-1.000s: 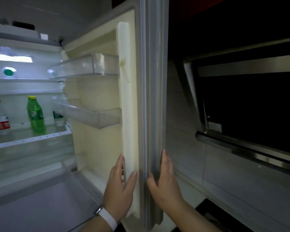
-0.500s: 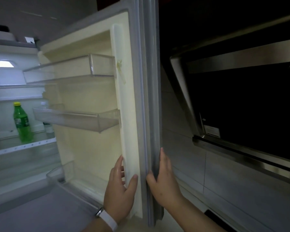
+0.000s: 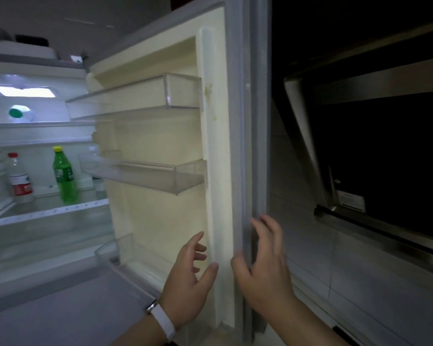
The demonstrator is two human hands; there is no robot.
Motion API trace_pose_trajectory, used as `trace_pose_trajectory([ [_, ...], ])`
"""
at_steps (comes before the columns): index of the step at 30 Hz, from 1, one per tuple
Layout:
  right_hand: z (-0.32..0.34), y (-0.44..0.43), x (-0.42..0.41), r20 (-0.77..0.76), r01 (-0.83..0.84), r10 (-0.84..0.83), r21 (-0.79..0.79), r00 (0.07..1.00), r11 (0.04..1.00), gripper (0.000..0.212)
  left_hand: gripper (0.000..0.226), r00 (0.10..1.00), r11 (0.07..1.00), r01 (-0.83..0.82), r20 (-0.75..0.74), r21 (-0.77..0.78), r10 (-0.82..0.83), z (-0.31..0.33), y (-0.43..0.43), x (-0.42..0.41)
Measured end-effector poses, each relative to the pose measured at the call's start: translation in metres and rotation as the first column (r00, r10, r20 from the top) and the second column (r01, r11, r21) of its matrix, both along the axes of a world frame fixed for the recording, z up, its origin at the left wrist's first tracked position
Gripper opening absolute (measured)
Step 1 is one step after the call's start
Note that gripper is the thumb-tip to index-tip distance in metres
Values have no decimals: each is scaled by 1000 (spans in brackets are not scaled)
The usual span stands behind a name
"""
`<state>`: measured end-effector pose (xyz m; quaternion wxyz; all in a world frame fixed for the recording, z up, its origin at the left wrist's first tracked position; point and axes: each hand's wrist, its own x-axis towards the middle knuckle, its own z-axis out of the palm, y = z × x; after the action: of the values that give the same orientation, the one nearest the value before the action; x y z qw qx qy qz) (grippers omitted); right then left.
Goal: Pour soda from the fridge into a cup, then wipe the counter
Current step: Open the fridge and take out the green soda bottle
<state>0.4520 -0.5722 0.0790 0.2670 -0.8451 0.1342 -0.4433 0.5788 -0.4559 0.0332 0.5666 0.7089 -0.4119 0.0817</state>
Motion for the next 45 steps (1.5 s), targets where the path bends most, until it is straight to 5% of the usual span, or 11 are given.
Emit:
trace_pose_trajectory([
  [5,12,48,35,43,-181,202,-288,978,940,41,51,995,991,-98,-9,87,99,2,56,39],
  [9,10,82,87,-185,-311,254,-442,949,841,37,14,964,948,-266,64,175,259,1,122,92],
  [14,4,123,170,-481,-438,191,-477,856,762,42,8,902,847,-431,148,311,405,-7,215,165],
  [16,2,143,203,-576,-479,156,-466,802,744,39,9,897,789,-440,165,428,410,-10,250,194],
  [20,-4,185,273,-669,-526,177,-365,722,768,30,58,895,693,-436,198,574,399,-11,305,253],
  [26,-13,230,369,-720,-514,149,-319,678,797,40,37,894,553,-422,230,718,384,-10,359,328],
  [31,2,252,427,-743,-477,119,-290,659,830,44,49,888,528,-446,283,723,362,18,387,374],
  [45,25,249,574,-749,-445,192,-152,635,882,43,39,842,500,-526,340,688,418,66,366,478],
])
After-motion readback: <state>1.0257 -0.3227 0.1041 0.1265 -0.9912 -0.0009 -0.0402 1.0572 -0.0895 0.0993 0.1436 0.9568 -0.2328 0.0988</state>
